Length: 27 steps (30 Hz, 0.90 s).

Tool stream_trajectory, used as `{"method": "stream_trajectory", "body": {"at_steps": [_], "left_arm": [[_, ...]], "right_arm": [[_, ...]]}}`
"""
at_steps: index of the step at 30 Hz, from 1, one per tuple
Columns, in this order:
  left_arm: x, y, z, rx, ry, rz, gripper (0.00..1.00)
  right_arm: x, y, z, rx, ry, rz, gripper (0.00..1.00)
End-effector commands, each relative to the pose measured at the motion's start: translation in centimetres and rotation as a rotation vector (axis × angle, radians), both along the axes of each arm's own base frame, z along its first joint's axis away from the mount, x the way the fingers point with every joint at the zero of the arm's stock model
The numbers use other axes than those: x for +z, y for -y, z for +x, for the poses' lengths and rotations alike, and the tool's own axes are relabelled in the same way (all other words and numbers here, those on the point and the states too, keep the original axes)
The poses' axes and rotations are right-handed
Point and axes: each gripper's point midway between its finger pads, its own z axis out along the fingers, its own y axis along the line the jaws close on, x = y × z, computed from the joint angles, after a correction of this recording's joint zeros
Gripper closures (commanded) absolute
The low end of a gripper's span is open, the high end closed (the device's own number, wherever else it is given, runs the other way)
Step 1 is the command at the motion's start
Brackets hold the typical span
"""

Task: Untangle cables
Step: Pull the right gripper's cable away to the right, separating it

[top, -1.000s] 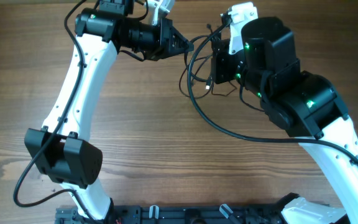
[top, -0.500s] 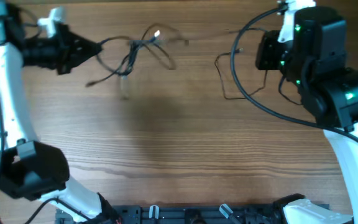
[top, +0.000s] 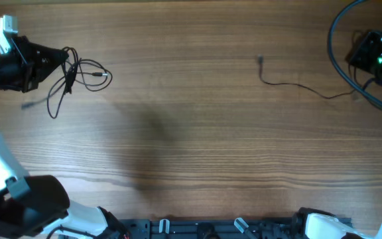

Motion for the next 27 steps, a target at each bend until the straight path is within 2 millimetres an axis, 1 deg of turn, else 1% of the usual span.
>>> {"method": "stream_trajectory", "body": {"at_steps": [1, 3, 4, 5, 6, 7, 10, 11, 12, 13, 15, 17, 18, 19, 20, 22, 23, 24, 25, 26, 27], "left_arm": [[1.4, 2.1, -0.3, -0.063, 0.064, 0.02, 0.96], [1.4, 2.9, -0.3, -0.086, 0.063, 0.018, 0.96], [1.4, 3.2, -0.3, -0.092, 0.062, 0.017, 0.96], [1.4, 3.3, -0.4, -0.097, 0.059, 0.015, 0.96], [1.4, 3.6, -0.4, -0.103, 0.056, 0.014, 0.96], [1.4, 3.9, -0.4, -0.112, 0.053, 0.012, 0.96], [1.4, 4.6, -0.5, -0.131, 0.054, 0.012, 0.96], [1.4, 4.8, -0.5, -0.139, 0.057, 0.015, 0.96], [1.4, 4.9, -0.5, -0.153, 0.069, 0.024, 0.96], [1.4, 5.2, -0.5, -0.165, 0.077, 0.03, 0.96], [1.3, 5.6, -0.5, -0.193, 0.099, 0.048, 0.96], [1.1, 6.1, -0.5, -0.229, 0.12, 0.083, 0.96], [0.8, 6.2, -0.5, -0.234, 0.113, 0.098, 0.96], [0.7, 6.4, -0.6, -0.241, 0.105, 0.104, 0.96], [0.6, 6.5, -0.6, -0.243, 0.102, 0.111, 0.96], [0.2, 6.2, -0.6, -0.238, 0.091, 0.137, 0.96], [-0.2, 5.9, -0.6, -0.232, 0.078, 0.161, 0.96], [-0.4, 5.7, -0.5, -0.228, 0.073, 0.181, 0.96], [-0.4, 5.8, -0.4, -0.233, 0.081, 0.185, 0.96], [-0.4, 5.9, -0.3, -0.236, 0.084, 0.187, 0.96], [-0.4, 5.9, -0.4, -0.235, 0.082, 0.191, 0.96]], "right_arm": [[1.0, -3.7, -0.4, 0.154, 0.031, 0.054, 0.96], [1.7, -2.9, 0.3, 0.126, 0.069, 0.022, 0.96], [2.5, -2.7, 0.8, 0.132, 0.109, -0.008, 0.96], [3.8, -2.5, 1.6, 0.156, 0.17, -0.058, 0.96], [5.7, -1.9, 2.5, 0.149, 0.254, -0.121, 0.96], [7.7, -0.4, 3.3, 0.074, 0.332, -0.18, 0.96], [12.2, 3.4, 4.1, -0.115, 0.485, -0.337, 0.96], [13.8, 4.1, 4.5, -0.136, 0.535, -0.421, 0.96], [15.0, 4.5, 4.8, -0.146, 0.571, -0.486, 0.96], [16.5, 5.5, 5.1, -0.186, 0.613, -0.581, 0.96], [18.6, 7.7, 5.4, -0.319, 0.666, -0.706, 0.96], [20.0, 9.6, 6.2, -0.437, 0.703, -0.828, 0.96], [20.2, 10.3, 7.0, -0.474, 0.725, -0.883, 0.96], [20.4, 10.8, 8.1, -0.493, 0.738, -0.974, 0.96], [20.3, 11.1, 8.9, -0.498, 0.734, -1.048, 0.96], [19.4, 12.0, 10.9, -0.521, 0.716, -1.223, 0.96], [18.5, 12.6, 12.0, -0.522, 0.732, -1.276, 0.96], [17.9, 13.1, 12.8, -0.51, 0.752, -1.311, 0.95], [16.5, 14.3, 13.9, -0.497, 0.772, -1.339, 0.96], [15.5, 15.2, 14.6, -0.488, 0.774, -1.352, 0.96], [14.2, 16.8, 15.0, -0.503, 0.767, -1.369, 0.96]]}}
